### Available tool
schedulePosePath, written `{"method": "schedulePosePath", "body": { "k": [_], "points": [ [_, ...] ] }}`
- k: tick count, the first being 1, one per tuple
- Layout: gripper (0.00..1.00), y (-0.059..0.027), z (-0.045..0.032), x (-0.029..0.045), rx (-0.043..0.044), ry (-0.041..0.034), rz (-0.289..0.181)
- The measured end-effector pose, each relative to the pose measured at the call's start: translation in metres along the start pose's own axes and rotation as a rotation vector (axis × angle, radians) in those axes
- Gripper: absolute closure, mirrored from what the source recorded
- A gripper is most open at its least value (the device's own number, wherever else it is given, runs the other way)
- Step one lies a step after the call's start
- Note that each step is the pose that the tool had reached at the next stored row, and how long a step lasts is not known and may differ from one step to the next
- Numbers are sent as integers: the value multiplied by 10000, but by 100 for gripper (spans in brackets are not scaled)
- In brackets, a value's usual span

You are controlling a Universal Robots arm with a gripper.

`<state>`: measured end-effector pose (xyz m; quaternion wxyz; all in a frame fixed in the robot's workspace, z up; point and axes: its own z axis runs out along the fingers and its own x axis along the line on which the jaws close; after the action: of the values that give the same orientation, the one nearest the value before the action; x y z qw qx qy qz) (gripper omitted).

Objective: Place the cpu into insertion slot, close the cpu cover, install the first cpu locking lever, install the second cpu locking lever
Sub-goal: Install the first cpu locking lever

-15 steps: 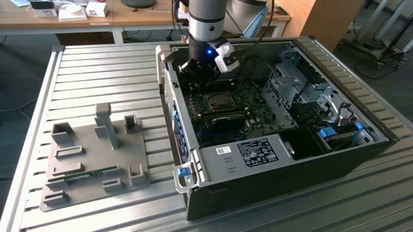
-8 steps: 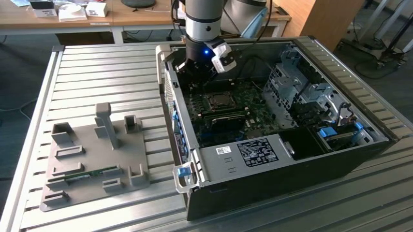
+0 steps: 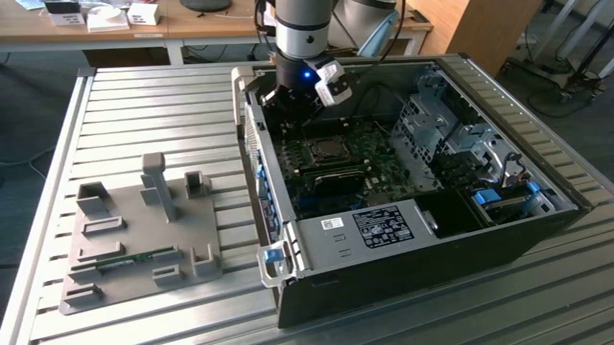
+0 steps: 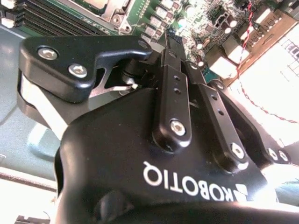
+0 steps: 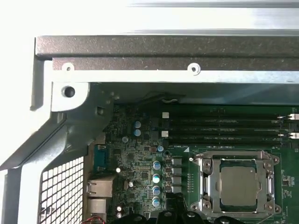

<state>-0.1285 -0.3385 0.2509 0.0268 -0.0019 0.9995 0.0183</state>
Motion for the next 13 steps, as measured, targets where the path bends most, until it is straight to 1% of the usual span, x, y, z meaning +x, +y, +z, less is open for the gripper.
{"method": "schedulePosePath", "body": {
  "k": [2,3,7,8,9,11,12,13],
  "points": [
    [89,0,-1,1,-7,-1,0],
    [89,-1,-2,2,-89,1,5],
    [89,0,-2,2,-814,-1,44],
    [89,0,-1,2,-979,-5,53],
    [89,0,-1,2,-1062,-5,57],
    [89,0,-1,2,-1192,-5,64],
    [89,0,-2,2,-1253,-5,67],
    [89,0,-4,2,-1285,-5,69]
  ]
}}
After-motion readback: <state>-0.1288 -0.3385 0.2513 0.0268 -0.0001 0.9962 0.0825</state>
